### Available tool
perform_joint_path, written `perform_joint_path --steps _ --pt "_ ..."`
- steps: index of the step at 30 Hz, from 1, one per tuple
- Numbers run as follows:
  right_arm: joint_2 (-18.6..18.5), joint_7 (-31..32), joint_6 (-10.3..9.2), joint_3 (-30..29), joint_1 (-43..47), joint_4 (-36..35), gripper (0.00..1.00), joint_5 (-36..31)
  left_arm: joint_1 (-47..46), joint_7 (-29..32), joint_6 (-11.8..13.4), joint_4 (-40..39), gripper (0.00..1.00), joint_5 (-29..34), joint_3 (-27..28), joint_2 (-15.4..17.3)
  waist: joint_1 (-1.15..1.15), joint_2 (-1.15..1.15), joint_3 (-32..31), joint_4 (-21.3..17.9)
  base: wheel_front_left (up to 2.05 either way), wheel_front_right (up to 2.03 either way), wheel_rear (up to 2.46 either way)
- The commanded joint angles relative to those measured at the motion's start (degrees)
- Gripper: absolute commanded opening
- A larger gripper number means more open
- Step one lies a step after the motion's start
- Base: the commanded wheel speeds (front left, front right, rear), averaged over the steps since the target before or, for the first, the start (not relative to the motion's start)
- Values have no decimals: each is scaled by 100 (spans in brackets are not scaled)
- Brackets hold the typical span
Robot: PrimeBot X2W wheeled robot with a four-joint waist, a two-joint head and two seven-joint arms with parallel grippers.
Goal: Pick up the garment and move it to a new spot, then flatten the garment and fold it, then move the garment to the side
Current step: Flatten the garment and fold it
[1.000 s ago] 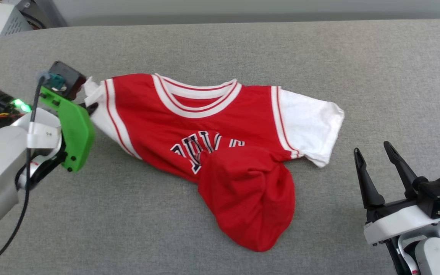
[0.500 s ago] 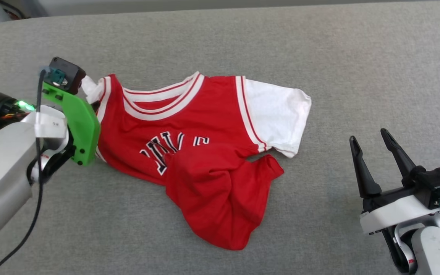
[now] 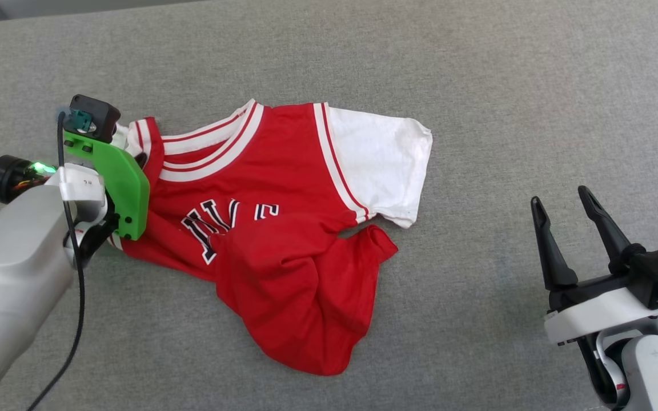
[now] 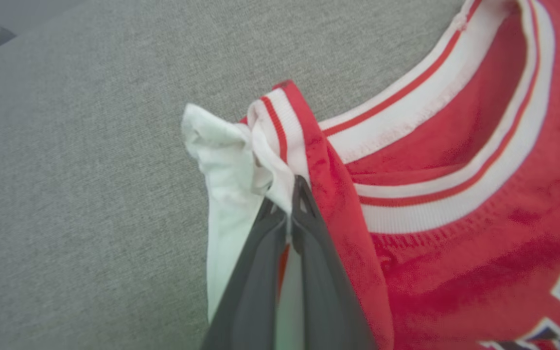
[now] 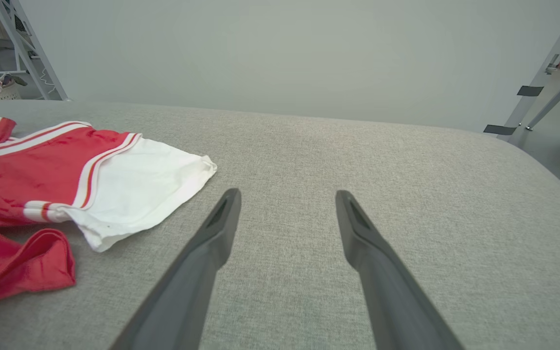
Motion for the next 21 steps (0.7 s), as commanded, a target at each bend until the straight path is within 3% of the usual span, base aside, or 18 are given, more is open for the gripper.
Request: perform_joint_path --steps 1,4,9,13,16,19,21 --pt "-25 -29 -4 -22 -51 -55 100 -40 144 -233 -27 82 100 86 1 -120 0 0 -132 116 0 0 0" --pt "-112 -29 -4 -77 -45 -78 100 4 98 -954 82 145 100 292 83 -207 0 0 -323 268 0 0 0" --pt "-384 -29 -4 -150 -145 -114 100 26 293 -1990 556 -89 100 551 276 -186 0 0 -645 535 0 0 0" --pt "-664 13 -4 -131 -384 -135 100 108 611 -2184 1131 -732 100 747 691 -143 0 0 -806 749 0 0 0" --pt "-922 180 -4 -69 -685 -162 100 175 1026 -2192 1639 -1614 100 1185 1368 -95 0 0 -872 883 0 0 0" --pt "-1142 597 -4 83 -1090 -209 100 447 1705 -2194 2116 -2495 100 1789 2077 -73 0 0 -908 993 0 0 0" --pt "-1375 1027 -4 279 -1391 -197 100 625 2153 -2194 2301 -2933 100 2120 2435 -112 0 0 -907 1057 0 0 0"
